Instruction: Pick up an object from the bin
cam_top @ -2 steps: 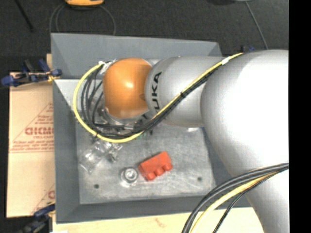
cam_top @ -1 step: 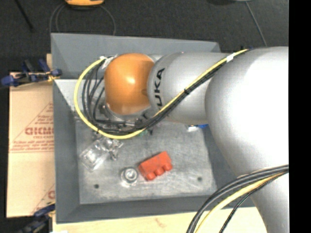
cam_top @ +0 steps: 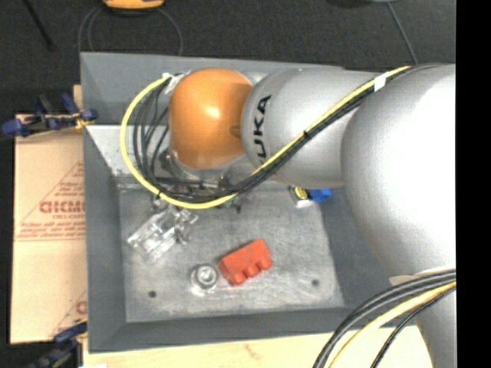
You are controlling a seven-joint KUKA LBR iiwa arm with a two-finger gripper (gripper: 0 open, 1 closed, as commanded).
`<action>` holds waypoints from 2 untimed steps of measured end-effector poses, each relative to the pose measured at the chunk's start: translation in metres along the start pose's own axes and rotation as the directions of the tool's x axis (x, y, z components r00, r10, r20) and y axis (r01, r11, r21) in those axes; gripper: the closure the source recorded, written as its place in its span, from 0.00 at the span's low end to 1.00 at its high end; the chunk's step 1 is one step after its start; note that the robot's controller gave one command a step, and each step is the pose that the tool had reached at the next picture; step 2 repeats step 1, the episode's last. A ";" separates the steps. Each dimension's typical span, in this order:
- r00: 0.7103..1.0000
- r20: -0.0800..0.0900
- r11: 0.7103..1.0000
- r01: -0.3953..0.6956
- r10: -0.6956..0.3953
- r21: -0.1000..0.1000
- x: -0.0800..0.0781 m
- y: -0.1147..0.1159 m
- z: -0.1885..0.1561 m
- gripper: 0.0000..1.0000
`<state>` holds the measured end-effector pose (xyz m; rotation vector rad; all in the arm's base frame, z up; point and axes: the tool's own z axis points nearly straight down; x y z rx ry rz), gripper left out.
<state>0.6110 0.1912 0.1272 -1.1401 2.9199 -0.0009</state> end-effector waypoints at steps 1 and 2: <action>1.000 0.000 1.000 -0.008 0.008 0.000 0.000 -0.002 -0.023 1.00; 1.000 0.000 1.000 -0.008 0.008 0.000 0.000 -0.002 -0.023 1.00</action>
Offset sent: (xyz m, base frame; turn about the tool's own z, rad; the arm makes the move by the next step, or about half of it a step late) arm 0.0000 -0.0001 0.0220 0.0000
